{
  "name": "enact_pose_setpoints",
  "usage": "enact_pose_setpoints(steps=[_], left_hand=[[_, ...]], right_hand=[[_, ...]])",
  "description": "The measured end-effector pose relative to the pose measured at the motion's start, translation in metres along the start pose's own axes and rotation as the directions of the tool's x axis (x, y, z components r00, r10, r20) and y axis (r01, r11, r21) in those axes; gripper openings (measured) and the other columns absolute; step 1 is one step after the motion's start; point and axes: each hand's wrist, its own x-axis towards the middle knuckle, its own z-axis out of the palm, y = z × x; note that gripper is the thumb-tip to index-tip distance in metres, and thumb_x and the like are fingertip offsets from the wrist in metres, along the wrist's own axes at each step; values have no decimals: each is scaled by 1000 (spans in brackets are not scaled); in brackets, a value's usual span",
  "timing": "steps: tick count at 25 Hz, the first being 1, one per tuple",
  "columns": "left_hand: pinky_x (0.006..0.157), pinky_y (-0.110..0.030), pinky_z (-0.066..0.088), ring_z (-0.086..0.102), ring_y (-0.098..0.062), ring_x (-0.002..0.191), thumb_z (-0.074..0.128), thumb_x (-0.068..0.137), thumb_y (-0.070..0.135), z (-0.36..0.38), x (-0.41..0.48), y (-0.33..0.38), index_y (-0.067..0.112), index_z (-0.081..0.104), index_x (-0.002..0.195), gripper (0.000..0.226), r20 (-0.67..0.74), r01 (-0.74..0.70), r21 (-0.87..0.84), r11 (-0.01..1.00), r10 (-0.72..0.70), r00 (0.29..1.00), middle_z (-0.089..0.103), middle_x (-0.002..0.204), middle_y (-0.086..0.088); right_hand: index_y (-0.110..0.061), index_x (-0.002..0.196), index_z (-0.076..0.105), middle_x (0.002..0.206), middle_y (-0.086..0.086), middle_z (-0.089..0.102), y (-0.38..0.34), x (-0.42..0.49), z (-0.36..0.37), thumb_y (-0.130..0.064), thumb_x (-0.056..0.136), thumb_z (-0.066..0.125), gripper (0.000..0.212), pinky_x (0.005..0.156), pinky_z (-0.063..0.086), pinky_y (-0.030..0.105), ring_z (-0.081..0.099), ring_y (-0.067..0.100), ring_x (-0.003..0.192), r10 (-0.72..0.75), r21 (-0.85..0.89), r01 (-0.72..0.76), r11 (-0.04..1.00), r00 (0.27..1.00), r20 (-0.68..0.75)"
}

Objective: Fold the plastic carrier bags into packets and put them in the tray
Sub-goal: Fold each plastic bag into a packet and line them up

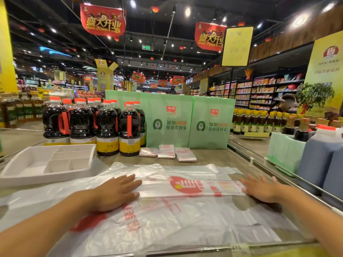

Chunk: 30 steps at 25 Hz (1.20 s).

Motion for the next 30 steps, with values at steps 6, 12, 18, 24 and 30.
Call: enact_pose_setpoints(steps=[6, 12, 18, 24, 30], left_hand=[[124, -33, 5, 7, -10, 155, 27, 73, 95, -6, -2, -2, 41, 18, 160, 103, -67, 1, -129, 992, -10, 998, 7, 169, 14], [127, -36, 4, 4, -6, 154, 31, 48, 110, -12, -17, -41, 48, 18, 158, 126, 33, 52, -160, 986, -47, 998, 4, 168, 20], [126, -47, -6, -8, -12, 156, 17, 57, 106, -13, -10, -39, 44, 6, 161, 122, 90, 62, -67, 996, -56, 994, -6, 169, 14], [118, -33, 34, 41, -9, 139, 60, 71, 86, -12, -15, -39, 41, 41, 150, 93, -147, 31, -231, 972, -67, 987, 38, 156, 17], [96, -25, 44, 53, -13, 124, 75, 90, 40, -18, -22, -23, 44, 49, 143, 60, -189, 9, -366, 931, -84, 978, 51, 140, 7]], right_hand=[[-28, 164, 1, 170, -3, -10, -124, -32, -31, -60, 106, 21, 69, 125, -7, 50, -13, 23, 156, -365, 99, 381, 919, 920, -146], [-28, 164, 0, 171, -5, -9, -210, -25, -17, -57, 107, 20, 66, 127, -2, 49, -10, 20, 157, -560, 66, 561, 825, 828, -41], [-36, 162, -5, 170, -12, -11, -195, -15, -8, -59, 106, 17, 64, 126, -5, 47, -10, 15, 157, -536, 67, 536, 841, 844, -28], [-36, 162, -5, 171, -8, -7, -185, -20, -6, -55, 108, 19, 62, 126, -4, 44, -8, 18, 157, -554, 75, 558, 826, 830, -69], [-37, 162, -1, 171, -7, -4, -185, -24, -3, -57, 107, 20, 63, 127, -3, 42, -6, 16, 157, -540, 102, 549, 830, 836, -101]])
